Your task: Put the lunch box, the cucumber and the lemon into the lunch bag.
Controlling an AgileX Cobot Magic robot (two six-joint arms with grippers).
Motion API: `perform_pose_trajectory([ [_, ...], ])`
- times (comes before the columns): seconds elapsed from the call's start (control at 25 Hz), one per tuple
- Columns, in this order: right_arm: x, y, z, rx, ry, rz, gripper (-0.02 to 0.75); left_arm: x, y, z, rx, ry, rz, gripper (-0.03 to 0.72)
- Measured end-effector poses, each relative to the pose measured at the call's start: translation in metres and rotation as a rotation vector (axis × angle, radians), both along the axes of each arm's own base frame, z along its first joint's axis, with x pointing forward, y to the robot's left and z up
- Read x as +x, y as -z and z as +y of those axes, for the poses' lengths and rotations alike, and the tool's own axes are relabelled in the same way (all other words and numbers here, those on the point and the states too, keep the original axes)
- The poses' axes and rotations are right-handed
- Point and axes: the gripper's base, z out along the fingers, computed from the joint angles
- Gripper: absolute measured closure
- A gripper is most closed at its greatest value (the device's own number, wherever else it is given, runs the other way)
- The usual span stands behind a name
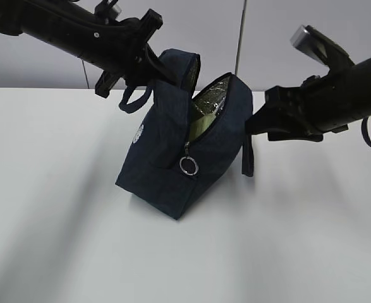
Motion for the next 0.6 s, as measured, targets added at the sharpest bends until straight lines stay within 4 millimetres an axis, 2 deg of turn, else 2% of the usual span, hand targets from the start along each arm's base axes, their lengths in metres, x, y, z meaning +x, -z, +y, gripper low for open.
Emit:
perform_pose_trajectory([
  [0.12, 0.011, 0.007, 0.0, 0.161, 0.033, 0.018, 0.334, 0.0, 0.0, 0.002, 0.004, 0.007, -0.005, 0.701],
  [0.24, 0.023, 0.028, 0.006, 0.306, 0.054, 0.075, 0.334, 0.0, 0.0, 0.002, 0.007, 0.013, -0.007, 0.701],
  [0.36, 0.033, 0.052, 0.009, 0.377, 0.087, 0.124, 0.334, -0.001, 0.001, 0.002, 0.009, 0.022, -0.006, 0.701],
  [0.44, 0.036, 0.059, 0.009, 0.404, 0.103, 0.139, 0.342, -0.001, 0.001, 0.002, 0.01, 0.035, -0.007, 0.701],
  [0.52, 0.037, 0.061, 0.01, 0.417, 0.098, 0.142, 0.395, -0.002, 0.001, 0.002, 0.01, 0.039, -0.006, 0.701],
  [0.6, 0.037, 0.058, 0.012, 0.43, 0.069, 0.128, 0.517, -0.002, 0.001, 0.002, 0.011, 0.04, -0.007, 0.701],
])
